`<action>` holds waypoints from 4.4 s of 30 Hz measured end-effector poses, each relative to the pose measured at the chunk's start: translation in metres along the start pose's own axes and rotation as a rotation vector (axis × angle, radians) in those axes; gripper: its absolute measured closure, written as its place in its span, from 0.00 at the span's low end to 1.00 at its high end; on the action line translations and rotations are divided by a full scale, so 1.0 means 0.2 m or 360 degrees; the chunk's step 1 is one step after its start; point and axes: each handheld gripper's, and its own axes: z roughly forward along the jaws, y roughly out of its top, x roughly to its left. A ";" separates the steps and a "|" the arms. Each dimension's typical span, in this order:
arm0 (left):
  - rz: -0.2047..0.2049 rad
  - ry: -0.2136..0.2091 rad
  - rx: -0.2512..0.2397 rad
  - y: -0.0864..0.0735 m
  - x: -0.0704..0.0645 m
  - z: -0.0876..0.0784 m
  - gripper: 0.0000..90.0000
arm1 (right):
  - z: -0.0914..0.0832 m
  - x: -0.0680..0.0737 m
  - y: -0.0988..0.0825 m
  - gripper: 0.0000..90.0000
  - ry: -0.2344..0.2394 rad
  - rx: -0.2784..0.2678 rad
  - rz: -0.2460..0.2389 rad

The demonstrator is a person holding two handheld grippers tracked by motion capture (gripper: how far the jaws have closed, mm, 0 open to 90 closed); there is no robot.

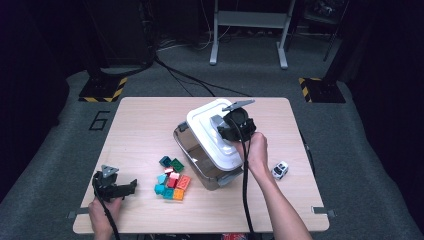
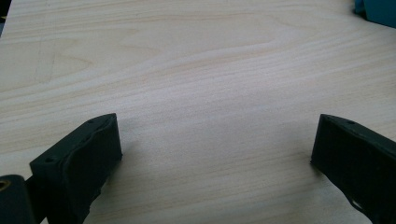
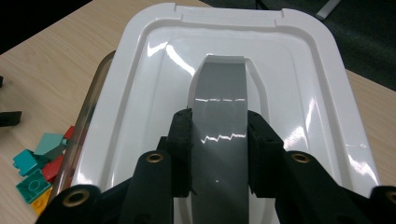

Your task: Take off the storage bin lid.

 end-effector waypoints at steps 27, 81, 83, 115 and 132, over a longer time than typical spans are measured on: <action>0.0000 0.0002 -0.0003 0.00 0.00 0.00 0.02 | -0.11 -0.26 -0.02 0.74 -0.0157 -0.0020 0.0104; 0.0000 0.0000 0.0000 0.00 0.00 0.00 0.02 | 0.33 -0.61 -0.17 0.74 -0.0390 0.0102 0.0271; 0.0000 0.0004 -0.0006 0.00 0.00 0.00 0.02 | 0.35 -0.62 -0.19 0.74 -0.0381 0.0114 0.0274; 0.0002 0.0000 0.0000 0.00 0.00 0.00 0.02 | 0.61 -0.60 -0.44 0.74 -0.0181 0.0131 0.0612; 0.0002 -0.0001 0.0000 0.00 0.00 0.00 0.02 | 0.53 -0.61 -0.43 0.44 -0.0100 0.0177 0.0581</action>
